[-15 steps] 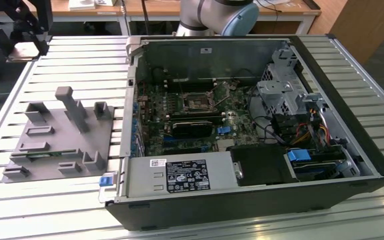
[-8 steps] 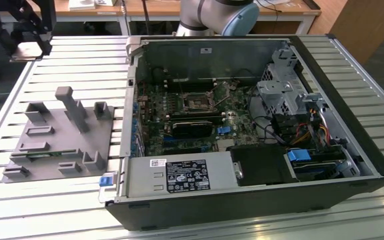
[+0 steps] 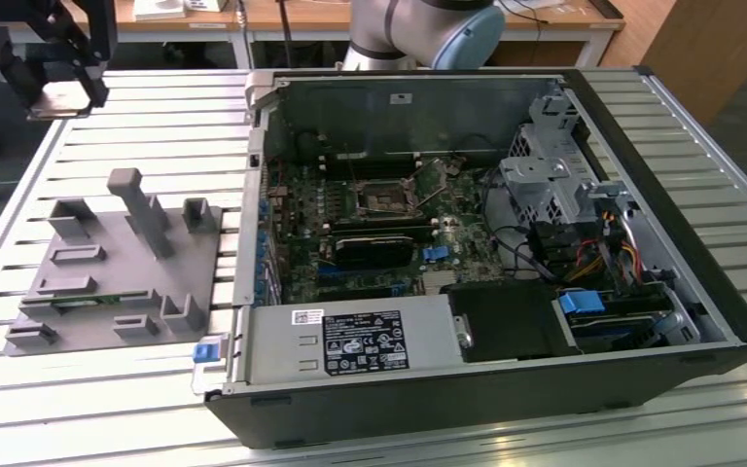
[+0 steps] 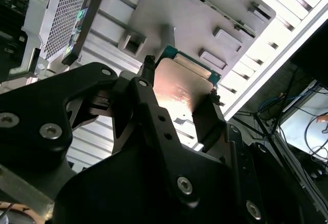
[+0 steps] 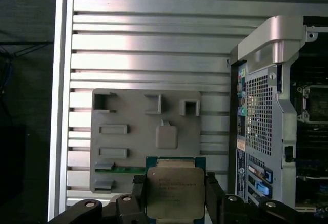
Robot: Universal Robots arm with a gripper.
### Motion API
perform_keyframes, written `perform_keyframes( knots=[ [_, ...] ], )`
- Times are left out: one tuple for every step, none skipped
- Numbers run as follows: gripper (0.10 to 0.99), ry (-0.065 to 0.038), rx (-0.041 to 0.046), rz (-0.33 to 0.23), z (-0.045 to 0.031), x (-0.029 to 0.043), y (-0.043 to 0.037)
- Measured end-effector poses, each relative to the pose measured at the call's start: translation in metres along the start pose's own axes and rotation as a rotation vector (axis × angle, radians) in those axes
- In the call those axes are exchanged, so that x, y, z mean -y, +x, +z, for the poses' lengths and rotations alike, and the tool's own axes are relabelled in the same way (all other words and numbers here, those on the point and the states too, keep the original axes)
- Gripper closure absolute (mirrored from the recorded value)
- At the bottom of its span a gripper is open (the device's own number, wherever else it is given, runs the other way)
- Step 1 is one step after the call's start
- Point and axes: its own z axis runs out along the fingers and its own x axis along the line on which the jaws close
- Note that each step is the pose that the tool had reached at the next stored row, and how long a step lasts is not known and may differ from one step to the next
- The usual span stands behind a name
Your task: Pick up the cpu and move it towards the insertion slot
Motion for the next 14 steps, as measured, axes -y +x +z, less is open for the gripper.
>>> perform_keyframes(
  knots=[
    [0.545, 0.000, -0.0001, 0.000, 0.0000, 0.0000, -0.0008],
    [0.545, 0.000, -0.0001, 0.000, 0.0000, -0.0001, -0.0016],
    [0.545, 0.000, 0.0000, 0.000, 0.0000, -0.0001, -0.0023],
    [0.545, 0.000, 0.0000, 0.000, 0.0000, -0.0001, -0.0031],
    [0.545, 0.000, 0.0000, 0.000, 0.0000, -0.0002, -0.0037],
    [0.545, 0.000, -0.0001, 0.000, 0.0000, -0.0004, -0.0043],
    [0.545, 0.000, 0.0000, 0.000, 0.0000, -0.0004, -0.0050],
    [0.545, 0.000, 0.0000, 0.000, 0.0000, -0.0005, -0.0057],
    [0.545, 0.000, -0.0001, 0.000, 0.0000, -0.0007, -0.0064],
    [0.545, 0.000, 0.0000, 0.000, 0.0000, -0.0008, -0.0072],
    [0.545, 0.000, -0.0001, 0.000, 0.0000, -0.0010, -0.0081],
    [0.545, 0.000, 0.0000, 0.000, 0.0000, -0.0011, -0.0090],
    [0.545, 0.000, 0.0000, 0.000, 0.0000, -0.0013, -0.0098],
    [0.545, 0.000, 0.0000, 0.000, 0.0000, -0.0015, -0.0106]
  ],
)
